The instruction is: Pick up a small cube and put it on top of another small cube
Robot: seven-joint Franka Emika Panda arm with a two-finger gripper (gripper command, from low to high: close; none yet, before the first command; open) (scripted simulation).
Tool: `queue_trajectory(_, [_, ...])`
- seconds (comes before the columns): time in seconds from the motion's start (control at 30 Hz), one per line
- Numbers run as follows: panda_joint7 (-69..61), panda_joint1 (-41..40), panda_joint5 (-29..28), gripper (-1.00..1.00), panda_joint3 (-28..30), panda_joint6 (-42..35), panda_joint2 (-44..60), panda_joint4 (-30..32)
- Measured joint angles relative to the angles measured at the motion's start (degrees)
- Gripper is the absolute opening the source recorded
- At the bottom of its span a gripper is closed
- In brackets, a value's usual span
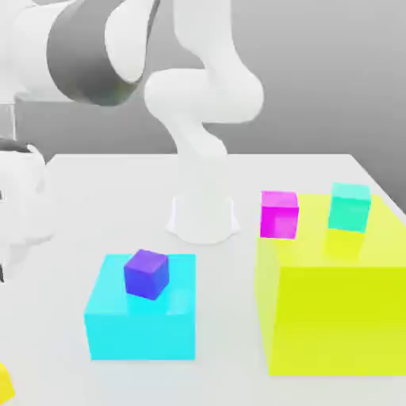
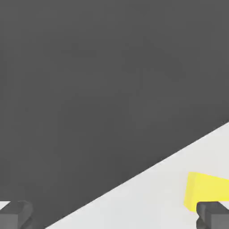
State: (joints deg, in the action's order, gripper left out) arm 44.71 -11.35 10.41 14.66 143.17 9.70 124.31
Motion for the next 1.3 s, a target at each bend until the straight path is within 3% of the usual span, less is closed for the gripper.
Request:
queue_trajectory(0.23, [-0.2, -4.7, 2.6, 0.0, 1.8, 3.0, 14.6, -2.0])
queue_trajectory(0.37, [-2.1, -7.3, 5.6, 0.0, -0.5, 8.3, 22.9, -3.7])
queue_trajectory(0.4, [-2.5, -7.7, 6.1, -1.0, -1.1, 9.4, 24.2, -4.0])
queue_trajectory(0.6, [-2.7, -7.9, 6.5, -1.0, -1.3, 9.9, 24.9, -4.2])
queue_trajectory(0.77, [-0.5, -5.6, 3.4, -1.0, 1.3, 4.0, 17.2, -2.4])
queue_trajectory(1.3, [5.6, 17.7, 1.0, -1.0, -13.6, -16.3, -16.0, 8.8])
